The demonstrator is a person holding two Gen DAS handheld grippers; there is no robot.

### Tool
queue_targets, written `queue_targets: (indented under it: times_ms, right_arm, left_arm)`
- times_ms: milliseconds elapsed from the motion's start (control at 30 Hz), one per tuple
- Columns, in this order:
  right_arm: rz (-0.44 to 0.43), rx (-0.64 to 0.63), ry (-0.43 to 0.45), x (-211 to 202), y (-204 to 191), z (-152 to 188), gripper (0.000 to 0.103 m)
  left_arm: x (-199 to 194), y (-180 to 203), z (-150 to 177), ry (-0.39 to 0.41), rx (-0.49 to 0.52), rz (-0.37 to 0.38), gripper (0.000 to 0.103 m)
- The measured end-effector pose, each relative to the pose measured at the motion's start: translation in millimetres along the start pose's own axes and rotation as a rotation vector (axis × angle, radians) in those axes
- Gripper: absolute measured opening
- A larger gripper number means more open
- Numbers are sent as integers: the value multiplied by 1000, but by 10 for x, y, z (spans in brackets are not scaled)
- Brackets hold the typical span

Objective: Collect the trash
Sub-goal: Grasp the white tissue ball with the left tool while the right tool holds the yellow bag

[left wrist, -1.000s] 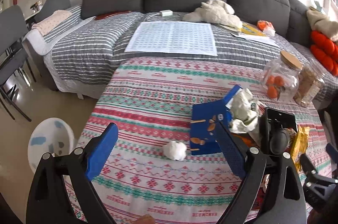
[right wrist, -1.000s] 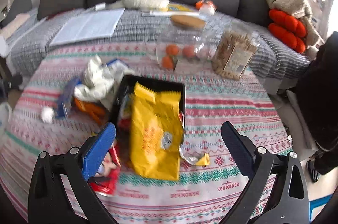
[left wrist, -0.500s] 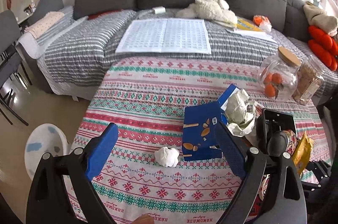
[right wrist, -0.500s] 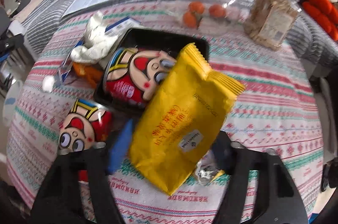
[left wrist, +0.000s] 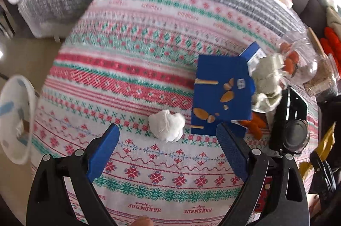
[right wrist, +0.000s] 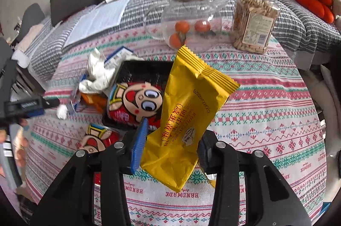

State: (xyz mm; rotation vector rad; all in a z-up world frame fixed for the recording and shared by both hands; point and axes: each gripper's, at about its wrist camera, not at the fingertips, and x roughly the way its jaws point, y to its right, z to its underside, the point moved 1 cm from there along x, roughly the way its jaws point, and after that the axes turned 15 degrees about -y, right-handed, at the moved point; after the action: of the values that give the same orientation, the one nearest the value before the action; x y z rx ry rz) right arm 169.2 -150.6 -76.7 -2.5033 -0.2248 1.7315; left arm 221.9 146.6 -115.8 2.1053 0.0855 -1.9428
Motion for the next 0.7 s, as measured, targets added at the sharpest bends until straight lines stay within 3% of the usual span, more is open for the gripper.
queue_targets:
  times_ms: [233,333,400,533,700]
  right_arm:
    - [3,-24,5,-2,-92,-5,40]
    - [0,-26,9,-14,-113,-19,40]
    - [-2,-26,13,-22,-127,-25,40]
    - [-7,-32,17,-32,-161,-32,40]
    - [-20,-30,39,-83,-217,-58,40]
  left_arm:
    - [188,-133,-75,-79,-59,69,61]
    - [191,-77,-75,-75,-36,59,61]
    - [198,-12,-74,-71,-18,56,55]
    - [232,79,-99,-49,21,-19,32]
    - [181,116,-74,-18,47,-9,25]
